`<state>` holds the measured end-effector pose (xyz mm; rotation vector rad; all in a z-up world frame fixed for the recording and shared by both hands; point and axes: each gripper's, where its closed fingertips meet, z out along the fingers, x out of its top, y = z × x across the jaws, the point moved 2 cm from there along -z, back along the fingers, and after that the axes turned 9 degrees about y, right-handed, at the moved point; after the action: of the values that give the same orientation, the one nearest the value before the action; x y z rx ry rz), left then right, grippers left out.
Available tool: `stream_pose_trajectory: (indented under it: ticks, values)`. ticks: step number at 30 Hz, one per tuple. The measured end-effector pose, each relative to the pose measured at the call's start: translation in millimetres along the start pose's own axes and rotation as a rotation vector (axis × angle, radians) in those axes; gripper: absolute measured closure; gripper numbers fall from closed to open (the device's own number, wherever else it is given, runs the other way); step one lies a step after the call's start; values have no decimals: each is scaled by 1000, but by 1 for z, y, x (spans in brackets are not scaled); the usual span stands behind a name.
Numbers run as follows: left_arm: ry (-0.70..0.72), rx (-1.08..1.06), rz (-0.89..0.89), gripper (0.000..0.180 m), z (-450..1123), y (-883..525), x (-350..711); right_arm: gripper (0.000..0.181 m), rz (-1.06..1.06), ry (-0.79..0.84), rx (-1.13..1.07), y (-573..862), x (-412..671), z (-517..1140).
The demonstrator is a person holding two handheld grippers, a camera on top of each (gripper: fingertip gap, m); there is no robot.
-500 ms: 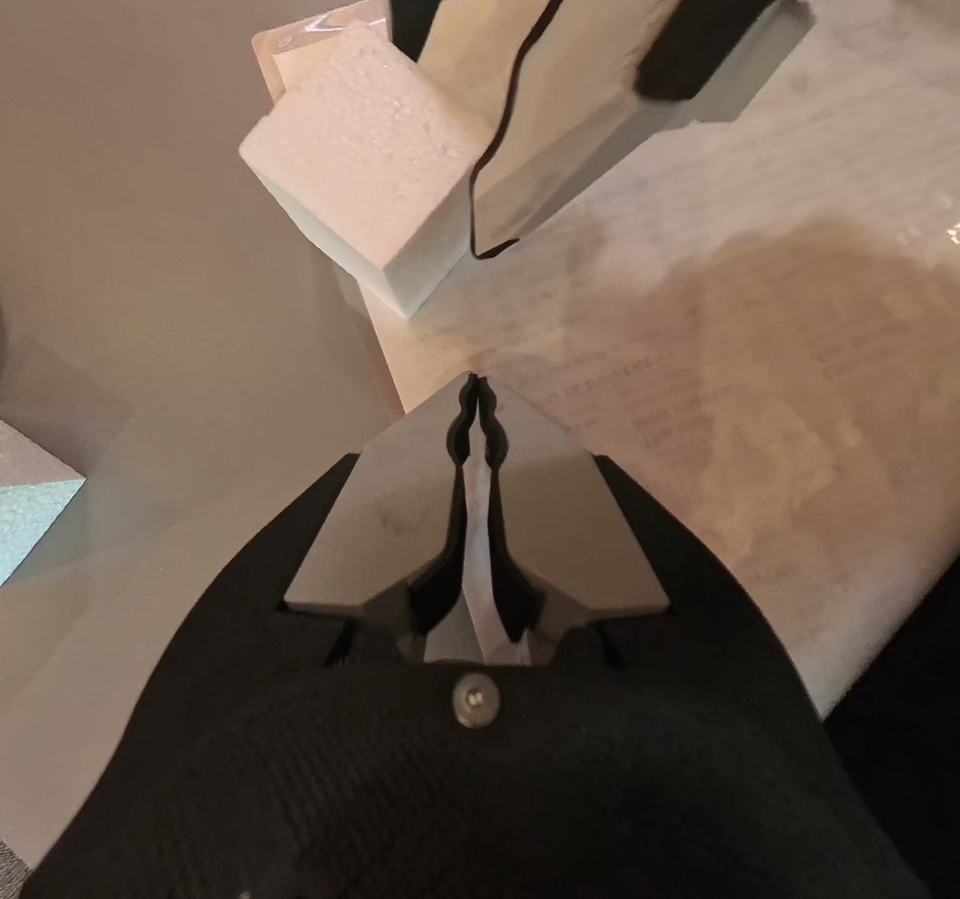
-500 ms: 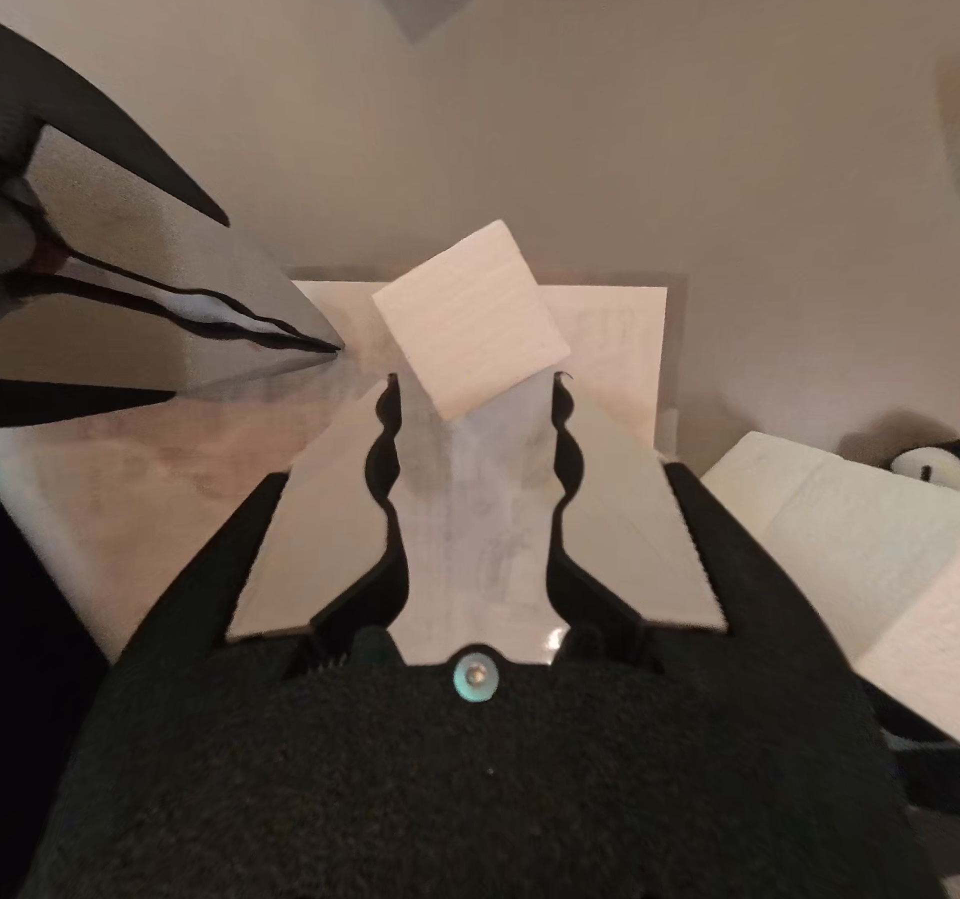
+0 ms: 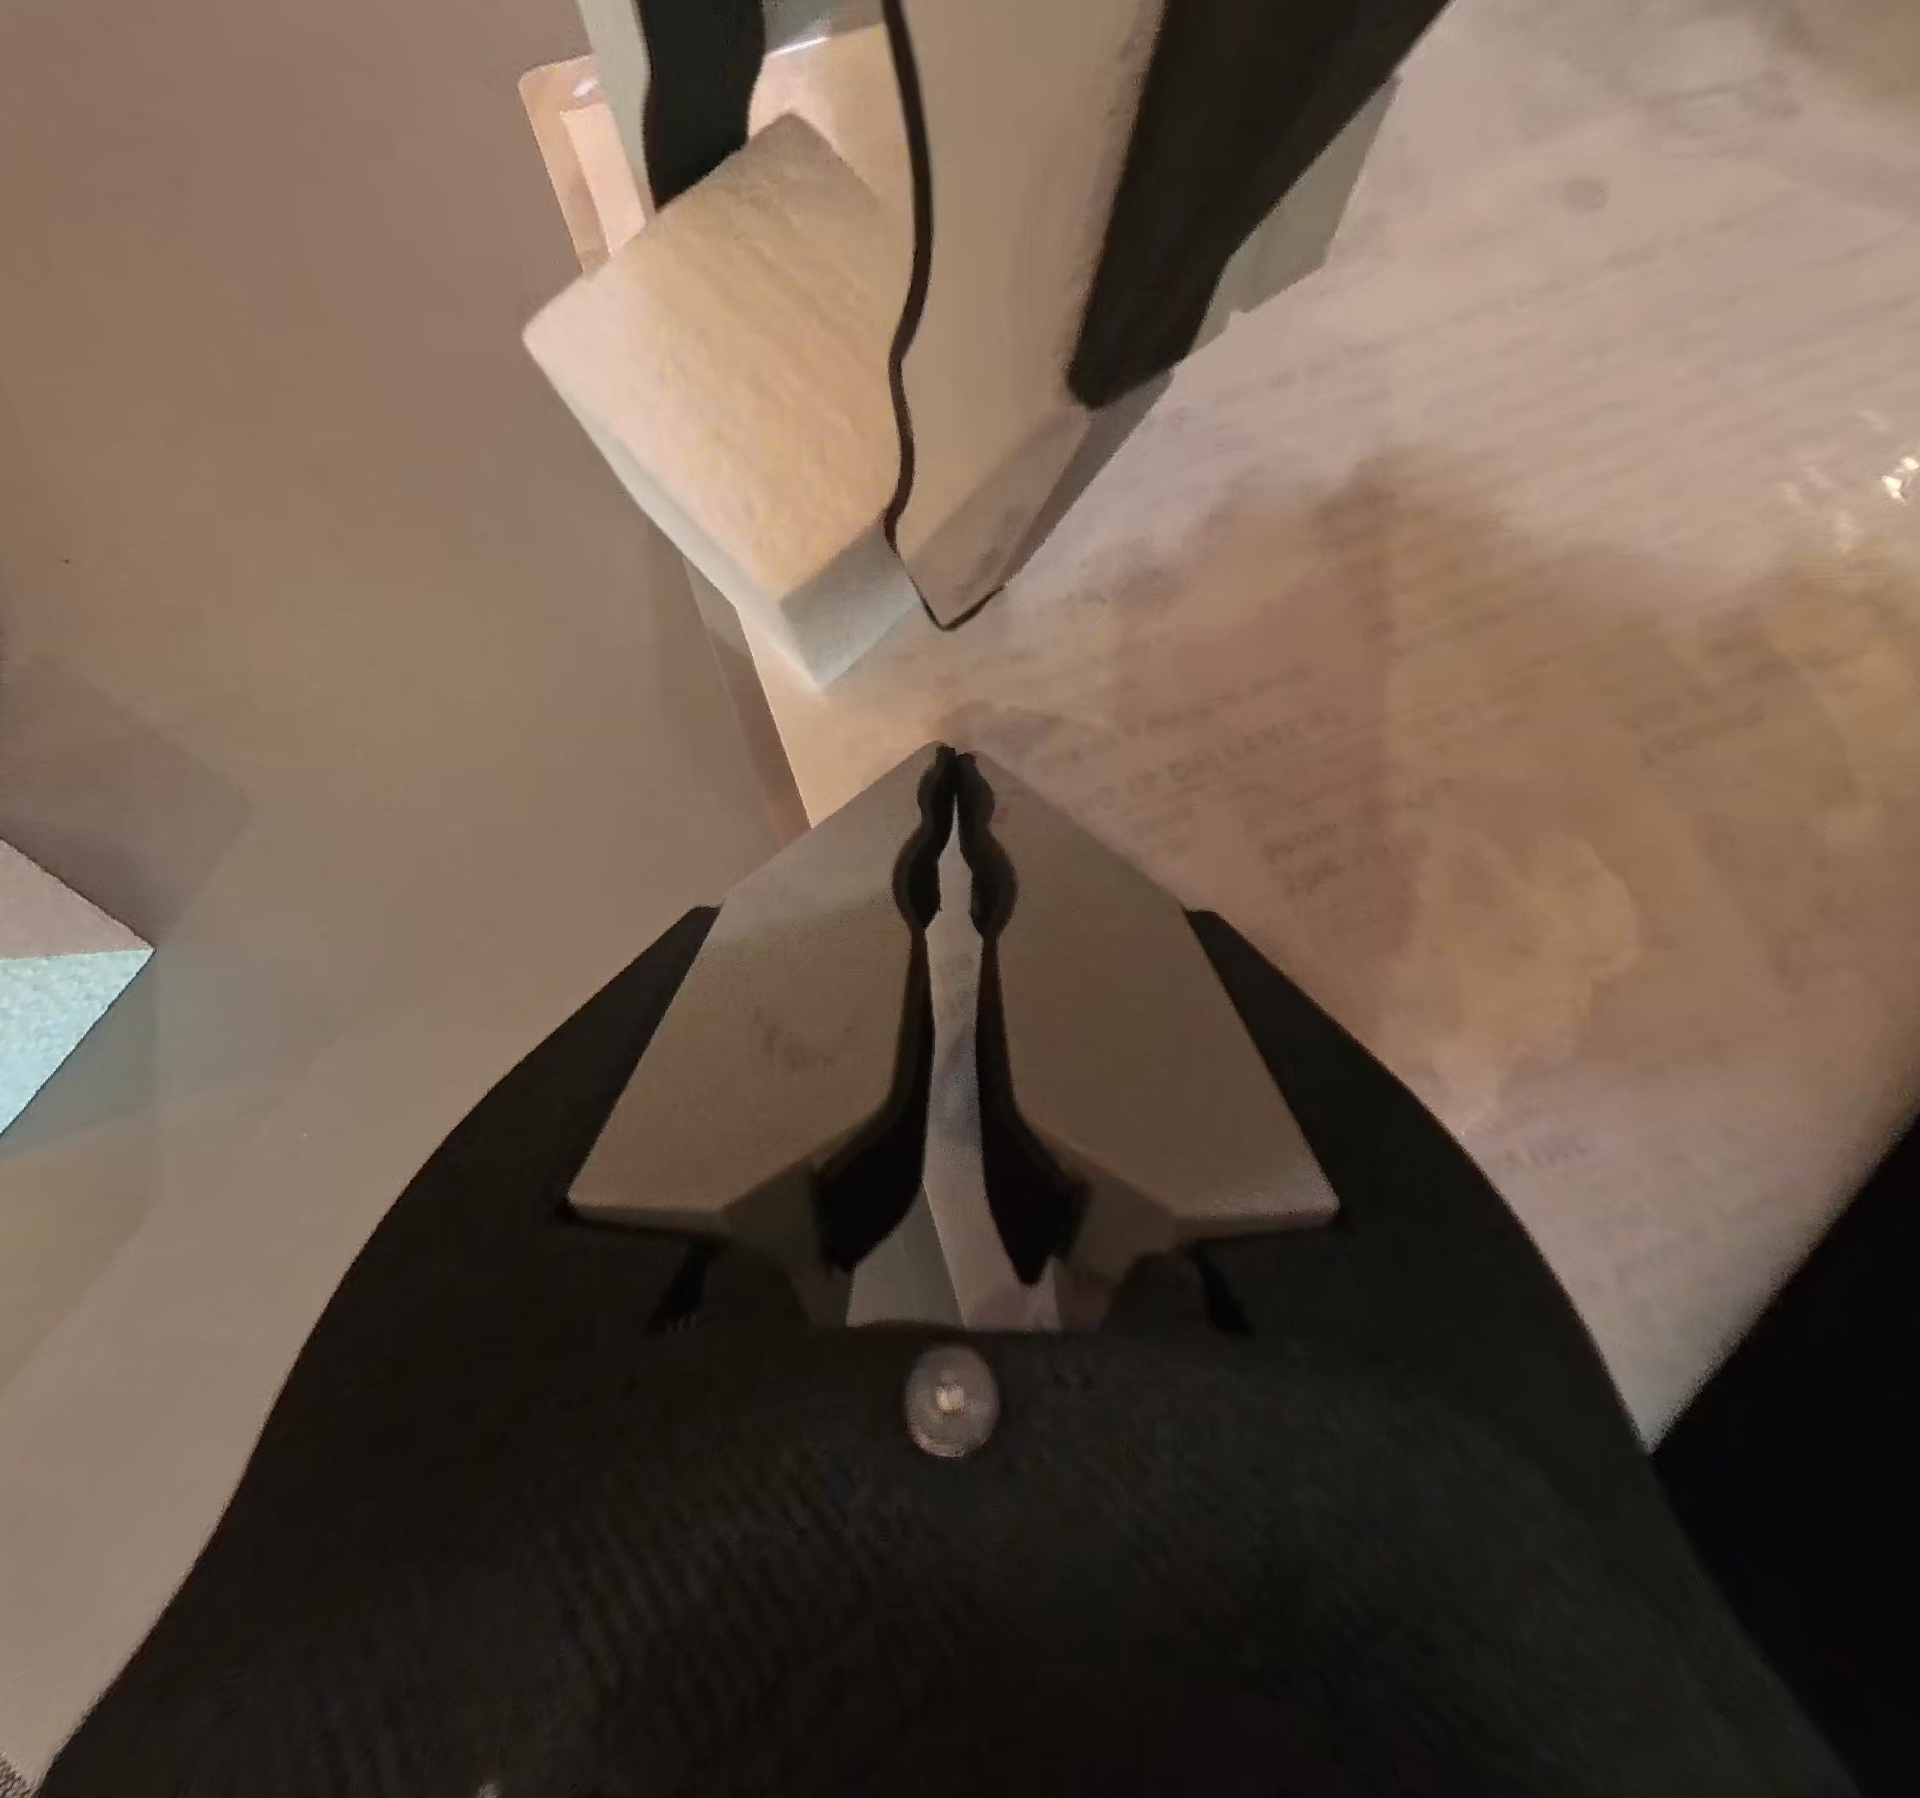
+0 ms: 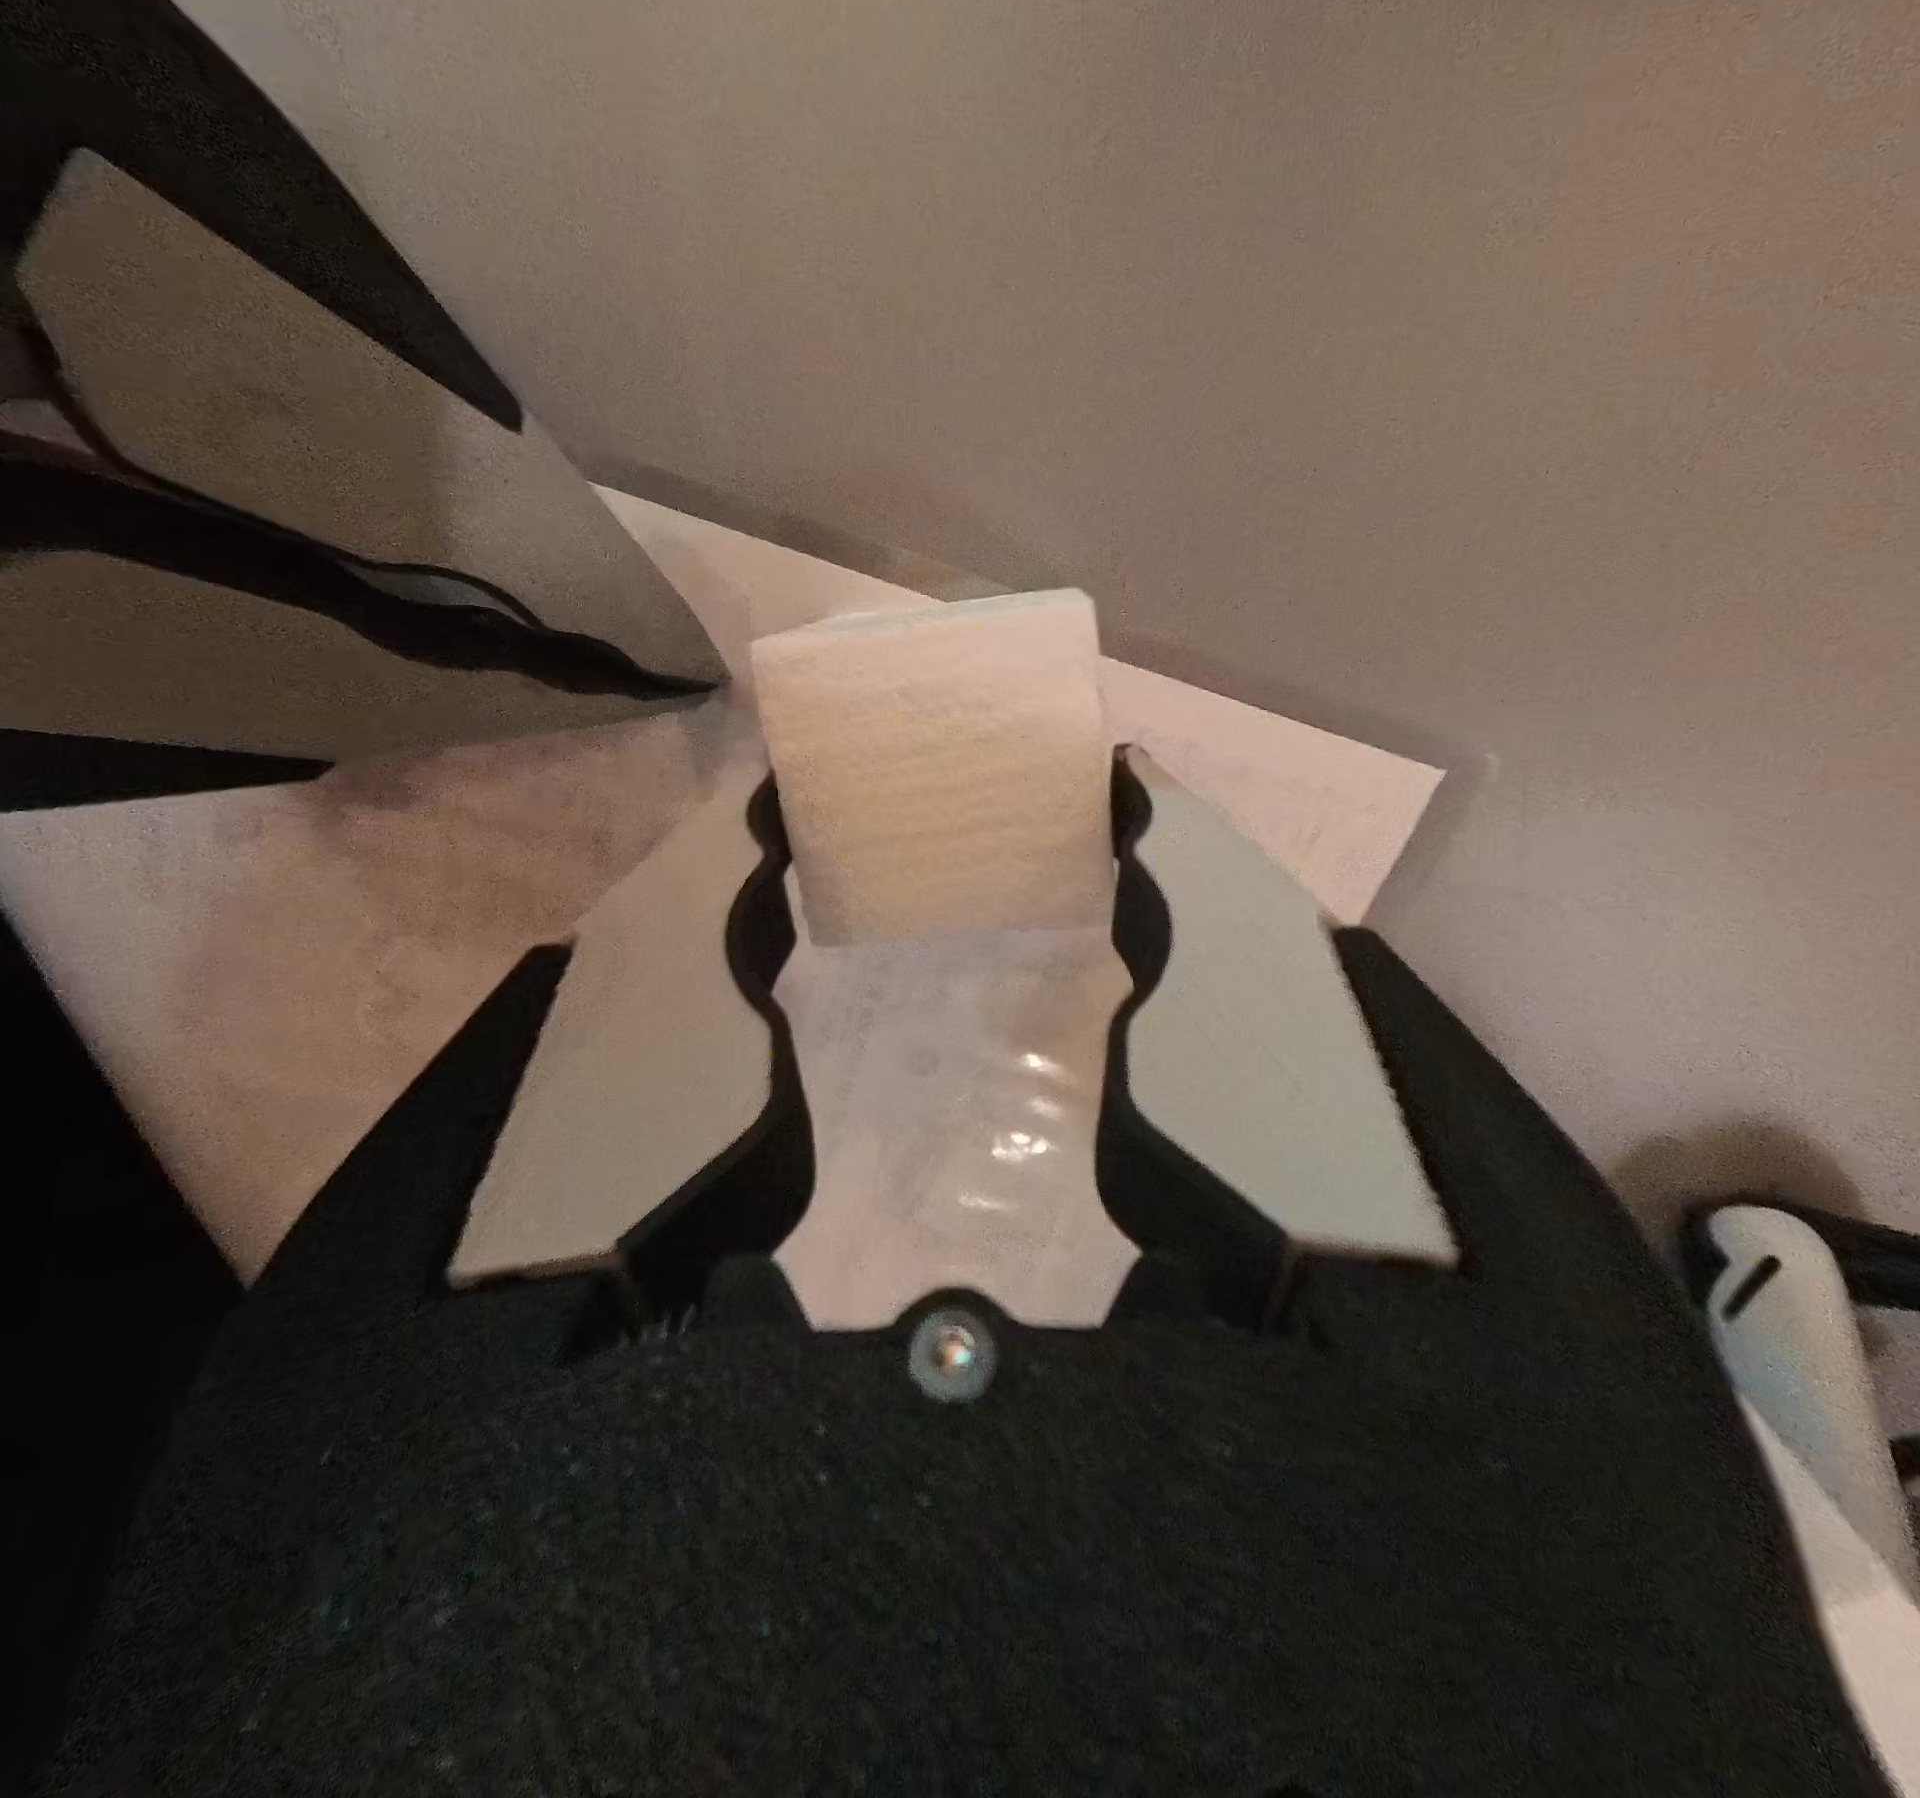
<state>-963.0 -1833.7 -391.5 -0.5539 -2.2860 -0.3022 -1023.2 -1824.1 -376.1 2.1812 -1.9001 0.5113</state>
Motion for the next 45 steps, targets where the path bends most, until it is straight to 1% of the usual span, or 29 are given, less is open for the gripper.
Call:
stream_pose_trajectory:
  ticks: [1, 4, 9, 14, 17, 22, 24, 26, 27, 29, 32, 37, 40, 45]
  values:
    - [3, -1, -2, 180, 0, 0, 0, 121, 21, -7, -25, 1, -1, -3]
    - [20, -2, -8, 180, 0, 0, 0, 121, 135, 44, -82, -2, -9, -23]
    - [27, -10, -10, 180, 0, 0, 0, 121, 338, 48, -142, -20, -65, -53]
    - [21, -23, 5, 180, 1, 0, 1, 121, 414, -2, -136, -33, -109, -37]
    - [9, -31, 16, 180, 1, 0, 2, 120, 415, 27, -164, -33, -111, -36]
    - [8, -29, 22, 180, 1, 0, 2, 113, 499, 62, -221, -37, -120, -52]
    - [10, -24, 23, 180, 1, 0, 2, 104, 581, 74, -233, -43, -126, -60]
    - [9, -20, 25, 180, 2, 0, 2, 100, 672, 32, -237, -51, -140, -59]
    - [10, -19, 27, 180, 1, 0, 2, 97, 696, 9, -222, -57, -145, -56]
    - [8, -18, 27, 180, 1, 0, 2, 97, 728, -13, -207, -63, -154, -49]
    - [5, -13, 22, 180, 0, -2, 1, 105, 694, -15, -249, -61, -156, -48]
    - [3, 3, 15, 180, -4, -8, -3, 104, 584, -18, -308, -58, -152, -42]
    - [-1, 26, -2, 180, -10, -14, -8, 105, 543, 0, -296, -52, -143, -39]
    - [-60, 87, -39, 180, -24, -31, -19, 105, 441, 43, -271, -38, -120, -31]
